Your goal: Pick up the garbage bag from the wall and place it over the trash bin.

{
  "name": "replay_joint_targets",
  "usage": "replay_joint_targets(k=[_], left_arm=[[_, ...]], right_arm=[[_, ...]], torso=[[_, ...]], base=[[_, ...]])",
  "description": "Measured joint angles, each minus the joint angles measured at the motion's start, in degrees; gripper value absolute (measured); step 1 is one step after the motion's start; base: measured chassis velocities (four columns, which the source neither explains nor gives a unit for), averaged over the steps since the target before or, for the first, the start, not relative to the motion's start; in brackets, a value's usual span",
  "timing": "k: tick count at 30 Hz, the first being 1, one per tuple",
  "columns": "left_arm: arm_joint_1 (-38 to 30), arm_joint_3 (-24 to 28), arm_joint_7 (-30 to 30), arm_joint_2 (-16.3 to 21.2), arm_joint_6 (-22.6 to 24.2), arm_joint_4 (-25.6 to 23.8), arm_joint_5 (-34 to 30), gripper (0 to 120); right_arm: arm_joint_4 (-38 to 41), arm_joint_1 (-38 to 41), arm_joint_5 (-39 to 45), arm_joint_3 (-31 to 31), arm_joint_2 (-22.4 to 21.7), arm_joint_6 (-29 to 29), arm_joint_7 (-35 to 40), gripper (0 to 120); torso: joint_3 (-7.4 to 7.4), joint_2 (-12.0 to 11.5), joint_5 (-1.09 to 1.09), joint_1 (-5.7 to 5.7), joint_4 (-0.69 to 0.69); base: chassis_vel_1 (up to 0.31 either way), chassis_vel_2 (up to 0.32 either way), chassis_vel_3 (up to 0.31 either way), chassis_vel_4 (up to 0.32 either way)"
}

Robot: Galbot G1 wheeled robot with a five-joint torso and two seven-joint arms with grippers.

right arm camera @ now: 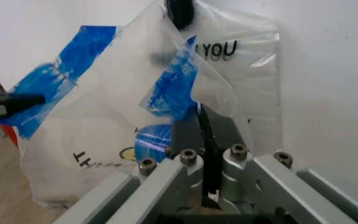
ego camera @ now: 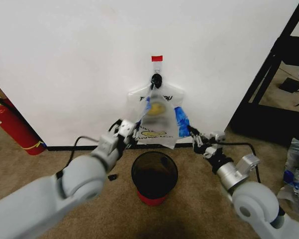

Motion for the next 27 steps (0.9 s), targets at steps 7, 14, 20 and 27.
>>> replay_joint_targets(k=[7,14,20,27], left_arm=[[4.15,-2.84,0.92,1.25,0.33,-2.43,0.07,0],[9.25,-5.28,2.38,1.65,-0.13,-3.98,2.54,0],[6.43,-7.2,2.96,1.46,-2.88,-5.98,0.92,0],[2.99,-8.29,3.2,2.43,-4.2,-8.18,-1.64,0]], right_arm=[[2.68,-4.46,-1.63,1.77,0.58,-0.18,-0.71,0],[4.55,-6.29,-2.84,2.38,1.27,-0.19,-0.91,0],[7.1,-3.11,0.74,4.41,0.21,-0.51,0.99,0],[10.4,-1.37,5.94,8.29,-2.93,-1.33,2.01,0]], torso=[[0.01,0.0,0.0,0.0,-0.01],[0.01,0.0,0.0,0.0,0.02],[0.02,0.0,0.01,0.0,0.0],[0.02,0.0,0.02,0.0,0.0]], base=[[0.0,0.0,0.0,0.0],[0.0,0.0,0.0,0.0],[0.0,0.0,0.0,0.0],[0.0,0.0,0.0,0.0]])
